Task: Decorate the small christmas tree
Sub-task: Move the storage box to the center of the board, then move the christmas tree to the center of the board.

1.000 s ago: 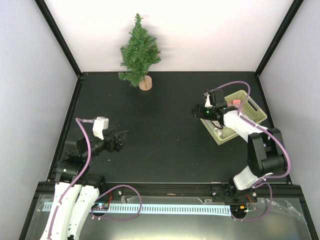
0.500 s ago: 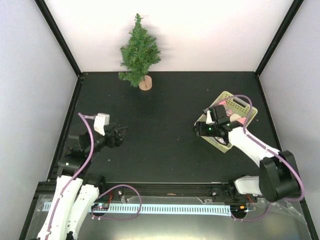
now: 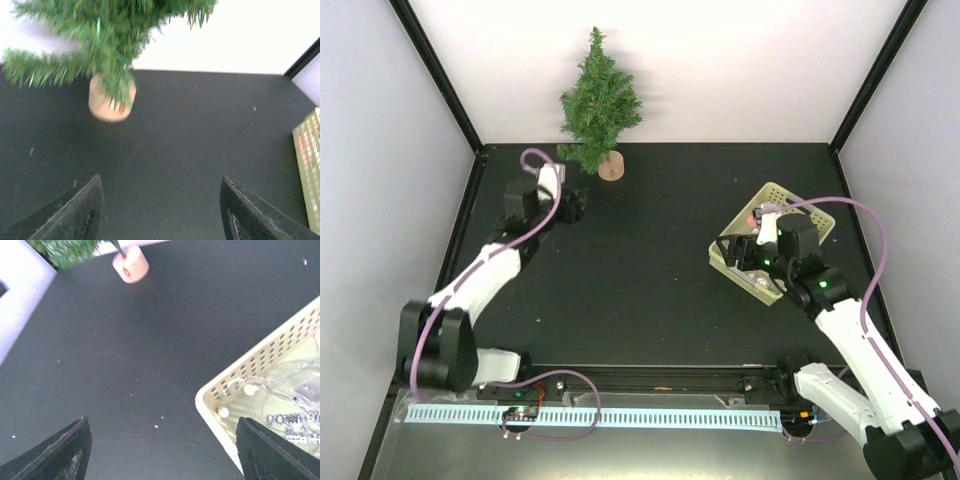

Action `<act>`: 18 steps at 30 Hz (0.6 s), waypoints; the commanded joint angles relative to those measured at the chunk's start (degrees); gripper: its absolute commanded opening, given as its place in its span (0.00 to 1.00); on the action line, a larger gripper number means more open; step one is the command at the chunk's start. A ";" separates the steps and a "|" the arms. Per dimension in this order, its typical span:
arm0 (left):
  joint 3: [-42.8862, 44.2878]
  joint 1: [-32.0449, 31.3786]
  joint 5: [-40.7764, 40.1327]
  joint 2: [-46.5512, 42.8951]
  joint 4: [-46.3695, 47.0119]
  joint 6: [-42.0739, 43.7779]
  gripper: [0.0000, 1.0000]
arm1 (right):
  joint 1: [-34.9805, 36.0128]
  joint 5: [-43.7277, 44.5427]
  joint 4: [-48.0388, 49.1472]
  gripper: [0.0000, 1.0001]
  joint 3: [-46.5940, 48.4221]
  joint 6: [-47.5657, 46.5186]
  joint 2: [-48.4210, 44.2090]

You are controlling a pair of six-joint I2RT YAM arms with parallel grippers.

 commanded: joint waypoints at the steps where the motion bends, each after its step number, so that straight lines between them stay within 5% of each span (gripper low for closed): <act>1: 15.11 -1.41 -0.47 11.03 8.85 4.01 0.68 | 0.14 -2.45 -2.07 0.80 2.29 -0.54 -3.97; 11: 52.20 -1.55 -1.18 32.21 2.65 8.71 0.79 | 0.14 -6.05 -2.10 0.81 5.88 -1.55 -4.52; 14: 75.34 -1.54 -3.04 45.03 -7.14 6.56 0.77 | 0.14 -6.90 -1.59 0.81 7.02 -1.88 -3.92; 18: 90.54 -1.44 -3.21 55.91 -11.46 5.42 0.75 | 0.14 -6.98 -2.76 0.81 9.46 -2.54 -2.93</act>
